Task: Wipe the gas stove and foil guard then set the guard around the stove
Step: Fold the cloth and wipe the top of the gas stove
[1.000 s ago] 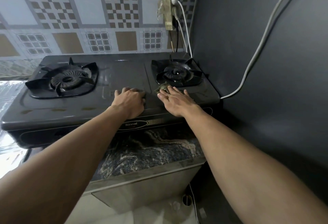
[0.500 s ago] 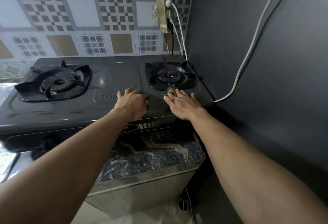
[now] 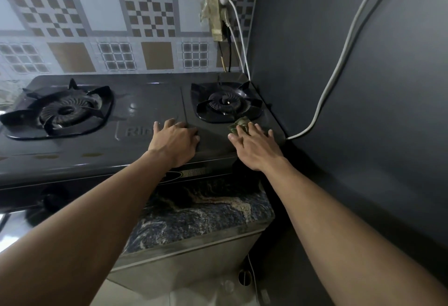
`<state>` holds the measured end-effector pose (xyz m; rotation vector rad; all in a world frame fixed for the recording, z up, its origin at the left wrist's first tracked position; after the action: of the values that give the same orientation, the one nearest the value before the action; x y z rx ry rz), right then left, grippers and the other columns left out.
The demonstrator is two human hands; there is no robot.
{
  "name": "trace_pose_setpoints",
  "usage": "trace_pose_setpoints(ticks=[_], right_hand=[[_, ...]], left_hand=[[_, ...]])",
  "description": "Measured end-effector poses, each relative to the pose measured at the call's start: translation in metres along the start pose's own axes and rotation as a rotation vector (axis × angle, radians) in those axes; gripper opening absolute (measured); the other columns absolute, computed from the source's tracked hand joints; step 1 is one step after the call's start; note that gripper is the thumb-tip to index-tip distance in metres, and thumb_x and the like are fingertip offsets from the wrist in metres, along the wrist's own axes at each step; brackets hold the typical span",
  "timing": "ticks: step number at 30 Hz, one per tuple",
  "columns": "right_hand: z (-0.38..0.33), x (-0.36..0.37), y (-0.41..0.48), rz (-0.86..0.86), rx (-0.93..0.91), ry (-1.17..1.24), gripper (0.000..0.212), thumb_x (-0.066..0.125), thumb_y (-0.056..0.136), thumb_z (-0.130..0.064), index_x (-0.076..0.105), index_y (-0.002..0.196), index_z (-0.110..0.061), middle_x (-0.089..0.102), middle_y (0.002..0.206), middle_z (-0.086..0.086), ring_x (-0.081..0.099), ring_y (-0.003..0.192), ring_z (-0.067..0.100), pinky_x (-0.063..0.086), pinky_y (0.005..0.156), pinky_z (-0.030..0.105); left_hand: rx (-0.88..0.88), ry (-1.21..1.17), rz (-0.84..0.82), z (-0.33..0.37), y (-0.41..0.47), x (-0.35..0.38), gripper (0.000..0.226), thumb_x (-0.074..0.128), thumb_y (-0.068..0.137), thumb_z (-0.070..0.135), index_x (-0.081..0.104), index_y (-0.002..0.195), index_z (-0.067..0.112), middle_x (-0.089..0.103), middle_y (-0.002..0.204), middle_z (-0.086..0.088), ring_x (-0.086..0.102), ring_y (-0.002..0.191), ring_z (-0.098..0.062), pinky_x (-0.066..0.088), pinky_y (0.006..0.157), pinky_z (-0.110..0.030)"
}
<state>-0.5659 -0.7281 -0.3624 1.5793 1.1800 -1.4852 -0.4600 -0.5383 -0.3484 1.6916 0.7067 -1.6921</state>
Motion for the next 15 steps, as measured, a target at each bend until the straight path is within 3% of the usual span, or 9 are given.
trace_pose_setpoints(ticks=[5, 15], right_hand=[[0.013, -0.009, 0.009, -0.054, 0.097, 0.018, 0.074, 0.006, 0.099, -0.064, 0.016, 0.159, -0.023, 0.005, 0.167, 0.010, 0.002, 0.154, 0.026, -0.001, 0.120, 0.056], [0.030, -0.014, 0.018, -0.089, 0.218, 0.070, 0.075, 0.006, 0.099, -0.065, 0.010, 0.160, -0.021, -0.004, 0.167, 0.012, -0.006, 0.153, 0.027, -0.004, 0.121, 0.055]], left_hand=[[0.026, 0.020, -0.008, 0.005, 0.004, 0.001, 0.060, 0.026, 0.095, 0.067, 0.053, 0.136, 0.032, 0.051, 0.144, -0.002, 0.035, 0.139, -0.030, 0.023, 0.111, -0.063], [0.069, 0.020, -0.012, 0.030, 0.016, 0.008, 0.064, 0.019, 0.093, 0.069, 0.054, 0.132, 0.031, 0.055, 0.136, -0.002, 0.045, 0.130, -0.030, 0.027, 0.107, -0.062]])
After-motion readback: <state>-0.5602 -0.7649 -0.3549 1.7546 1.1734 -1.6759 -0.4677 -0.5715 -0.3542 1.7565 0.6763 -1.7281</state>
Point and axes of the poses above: each hand's wrist, its own y-axis towards the middle knuckle, its own x-axis out of the palm, z = x × y, the point moved 3 cm from there along y, towards the middle knuckle
